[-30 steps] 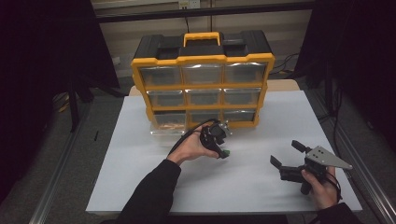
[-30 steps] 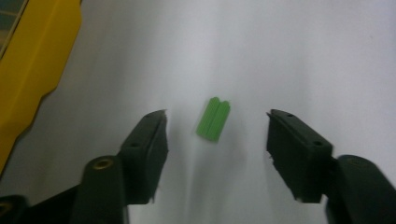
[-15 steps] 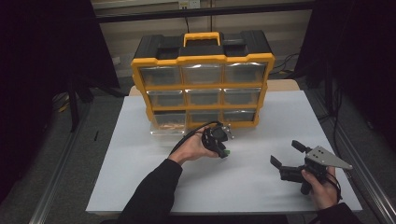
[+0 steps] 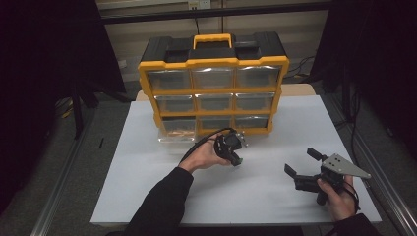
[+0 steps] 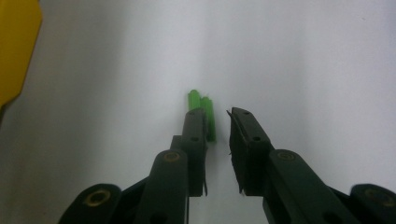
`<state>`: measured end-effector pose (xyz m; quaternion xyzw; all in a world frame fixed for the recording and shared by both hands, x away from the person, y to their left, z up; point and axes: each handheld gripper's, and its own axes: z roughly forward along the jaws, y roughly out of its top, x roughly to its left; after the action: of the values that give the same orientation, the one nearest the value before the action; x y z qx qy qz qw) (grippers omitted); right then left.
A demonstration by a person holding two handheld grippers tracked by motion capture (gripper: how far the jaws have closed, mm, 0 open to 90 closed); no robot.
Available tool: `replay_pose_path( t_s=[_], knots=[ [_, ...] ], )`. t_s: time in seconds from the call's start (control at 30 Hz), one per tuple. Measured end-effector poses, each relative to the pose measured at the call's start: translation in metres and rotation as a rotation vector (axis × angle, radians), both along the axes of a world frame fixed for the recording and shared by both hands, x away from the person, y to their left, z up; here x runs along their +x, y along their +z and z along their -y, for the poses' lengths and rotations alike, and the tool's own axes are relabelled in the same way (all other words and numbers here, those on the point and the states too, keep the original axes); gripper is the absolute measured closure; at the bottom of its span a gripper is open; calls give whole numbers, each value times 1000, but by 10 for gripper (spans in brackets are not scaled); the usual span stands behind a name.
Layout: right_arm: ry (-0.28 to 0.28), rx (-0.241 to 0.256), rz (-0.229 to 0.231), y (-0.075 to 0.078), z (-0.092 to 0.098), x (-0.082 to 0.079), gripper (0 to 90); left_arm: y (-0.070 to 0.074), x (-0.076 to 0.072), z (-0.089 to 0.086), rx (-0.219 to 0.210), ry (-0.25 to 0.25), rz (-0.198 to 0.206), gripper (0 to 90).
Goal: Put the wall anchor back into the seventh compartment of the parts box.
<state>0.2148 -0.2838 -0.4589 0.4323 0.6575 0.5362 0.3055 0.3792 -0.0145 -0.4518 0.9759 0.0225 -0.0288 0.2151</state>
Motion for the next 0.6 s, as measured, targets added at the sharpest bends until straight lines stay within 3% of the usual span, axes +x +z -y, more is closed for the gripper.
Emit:
replay_pose_path(
  t_s=[0.07,0.1,0.13,0.27,0.3,0.37,0.43,0.5,0.6],
  knots=[
    [0,1,0,0,0,0,10,0,0,2,8,-2,-6,777],
    [-2,1,0,0,0,0,10,-2,-2,3,-6,21,-5,778],
    [-2,1,0,0,0,0,9,-3,-1,4,-14,13,12,780],
    [-2,4,-3,0,0,0,10,-2,0,5,1,24,0,784],
    [-2,3,-3,0,0,0,9,-1,3,6,21,-3,14,786],
    [-1,3,-3,0,0,0,10,-2,1,5,18,50,-18,793],
    [-1,4,-3,0,0,0,10,-2,2,5,24,57,-29,808],
    [-1,4,-3,0,0,0,10,-1,5,5,35,31,-15,818],
    [1,3,-3,0,0,0,9,-3,3,5,25,63,-33,840]
  ],
)
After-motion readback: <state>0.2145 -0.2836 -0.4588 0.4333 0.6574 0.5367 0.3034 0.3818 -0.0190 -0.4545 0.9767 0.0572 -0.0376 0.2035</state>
